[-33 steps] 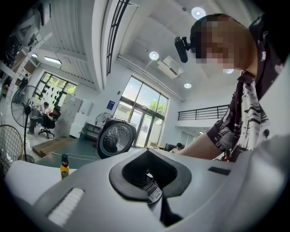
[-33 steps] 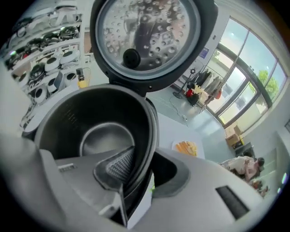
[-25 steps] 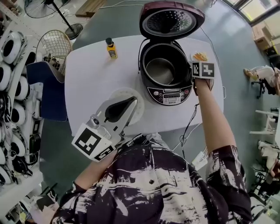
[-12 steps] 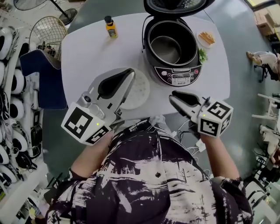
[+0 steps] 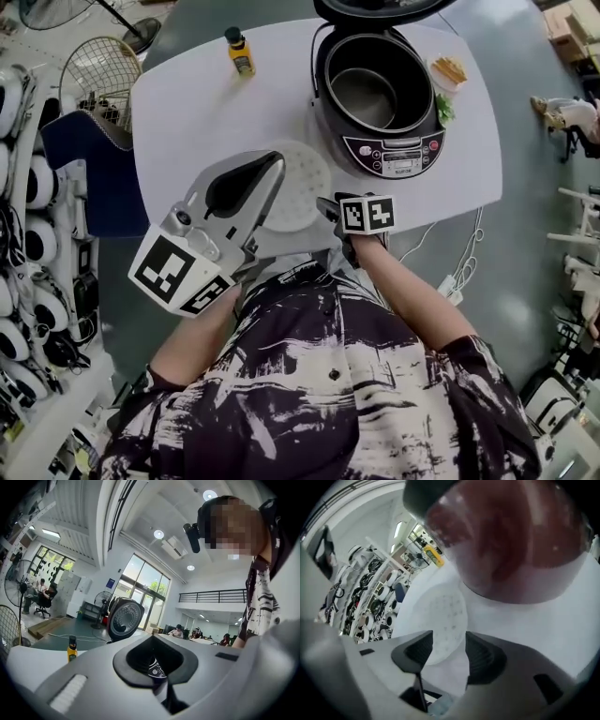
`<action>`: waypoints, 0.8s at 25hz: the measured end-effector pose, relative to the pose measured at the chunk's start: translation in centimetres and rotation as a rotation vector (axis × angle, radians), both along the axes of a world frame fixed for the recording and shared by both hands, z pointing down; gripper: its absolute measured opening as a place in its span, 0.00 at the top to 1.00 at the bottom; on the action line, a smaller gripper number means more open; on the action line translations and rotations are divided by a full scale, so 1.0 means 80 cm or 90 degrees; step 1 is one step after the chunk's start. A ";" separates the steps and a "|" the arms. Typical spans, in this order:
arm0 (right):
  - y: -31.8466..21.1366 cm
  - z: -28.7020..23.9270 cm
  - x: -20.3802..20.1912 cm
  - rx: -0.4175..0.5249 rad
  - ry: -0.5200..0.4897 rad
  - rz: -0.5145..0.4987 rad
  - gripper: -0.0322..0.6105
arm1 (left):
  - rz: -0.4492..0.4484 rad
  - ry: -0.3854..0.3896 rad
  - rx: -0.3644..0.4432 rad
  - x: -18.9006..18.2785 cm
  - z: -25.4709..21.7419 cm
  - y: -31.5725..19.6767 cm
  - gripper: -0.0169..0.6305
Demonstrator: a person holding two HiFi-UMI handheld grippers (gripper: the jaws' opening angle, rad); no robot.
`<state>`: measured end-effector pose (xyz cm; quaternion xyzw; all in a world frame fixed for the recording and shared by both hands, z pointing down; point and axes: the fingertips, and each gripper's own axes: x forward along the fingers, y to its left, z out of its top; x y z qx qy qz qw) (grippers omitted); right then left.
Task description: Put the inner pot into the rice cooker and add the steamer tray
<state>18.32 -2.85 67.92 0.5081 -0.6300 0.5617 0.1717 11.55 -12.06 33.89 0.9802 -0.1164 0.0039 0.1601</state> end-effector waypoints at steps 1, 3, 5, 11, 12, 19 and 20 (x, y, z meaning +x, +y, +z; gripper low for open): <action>-0.002 0.010 0.001 -0.013 0.008 0.005 0.65 | -0.002 -0.002 -0.002 -0.004 0.002 -0.001 0.97; -0.006 0.025 0.002 -0.036 0.025 0.012 0.65 | -0.006 -0.006 -0.006 -0.011 0.005 -0.003 0.97; -0.009 0.039 0.002 -0.061 0.034 0.021 0.66 | -0.011 -0.010 -0.008 -0.018 0.008 -0.005 0.97; -0.009 0.061 0.002 -0.122 0.051 0.048 0.86 | -0.023 -0.009 -0.010 -0.029 0.009 -0.011 0.97; -0.009 0.062 0.003 -0.127 0.047 0.057 0.87 | -0.025 -0.008 -0.010 -0.030 0.009 -0.011 0.97; -0.004 0.042 -0.015 -0.122 0.029 0.023 0.95 | -0.037 0.002 -0.001 -0.033 0.002 -0.017 0.97; -0.006 0.030 -0.021 -0.109 0.015 0.020 0.95 | -0.038 0.004 0.001 -0.033 0.000 -0.017 0.97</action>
